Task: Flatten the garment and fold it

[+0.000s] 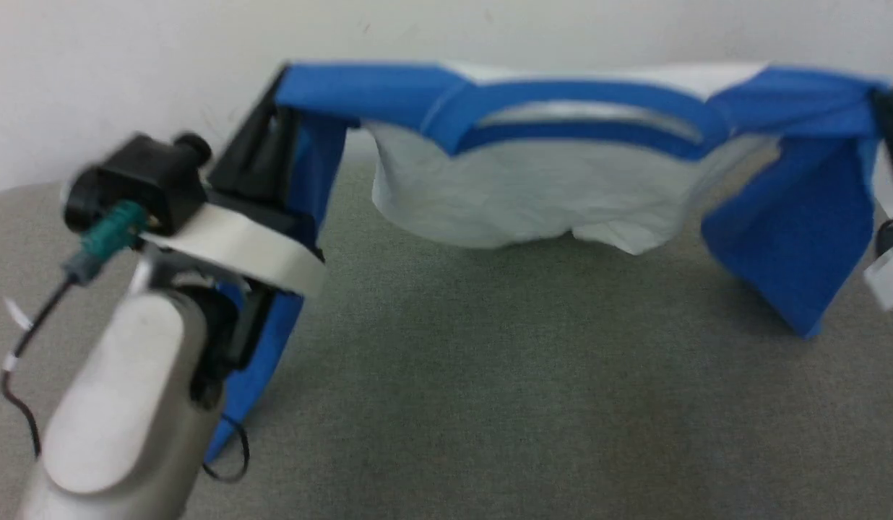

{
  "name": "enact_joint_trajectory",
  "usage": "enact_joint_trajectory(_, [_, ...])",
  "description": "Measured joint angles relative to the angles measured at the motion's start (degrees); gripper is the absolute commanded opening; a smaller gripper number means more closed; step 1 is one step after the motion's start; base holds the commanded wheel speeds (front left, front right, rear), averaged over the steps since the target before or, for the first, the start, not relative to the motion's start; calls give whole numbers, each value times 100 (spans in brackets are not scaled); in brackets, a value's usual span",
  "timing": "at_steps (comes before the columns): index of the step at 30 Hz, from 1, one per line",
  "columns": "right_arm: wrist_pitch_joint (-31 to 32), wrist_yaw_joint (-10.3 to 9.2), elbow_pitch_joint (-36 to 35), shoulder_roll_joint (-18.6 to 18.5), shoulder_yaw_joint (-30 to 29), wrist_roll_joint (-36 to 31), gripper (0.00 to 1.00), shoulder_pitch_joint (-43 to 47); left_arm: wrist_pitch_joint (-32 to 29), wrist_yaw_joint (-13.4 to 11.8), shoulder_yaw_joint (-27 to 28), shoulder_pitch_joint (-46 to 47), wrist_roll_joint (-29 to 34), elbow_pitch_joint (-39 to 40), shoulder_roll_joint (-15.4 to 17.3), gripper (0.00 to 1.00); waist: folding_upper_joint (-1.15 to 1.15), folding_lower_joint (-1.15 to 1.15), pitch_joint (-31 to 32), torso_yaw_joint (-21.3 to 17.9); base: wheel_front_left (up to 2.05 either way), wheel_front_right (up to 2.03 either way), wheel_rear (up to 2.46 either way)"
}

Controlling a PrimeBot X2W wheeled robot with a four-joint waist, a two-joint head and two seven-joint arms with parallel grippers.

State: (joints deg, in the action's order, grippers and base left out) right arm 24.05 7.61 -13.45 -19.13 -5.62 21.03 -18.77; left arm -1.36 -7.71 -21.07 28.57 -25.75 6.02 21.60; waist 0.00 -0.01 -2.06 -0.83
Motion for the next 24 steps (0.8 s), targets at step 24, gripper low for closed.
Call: enact_joint_trajectory(24, [132,3,1792,-446,784,290,0,-4651,215,691,200,4458,363,-2870,69,0,0,2,-1427,-46,0,0,0])
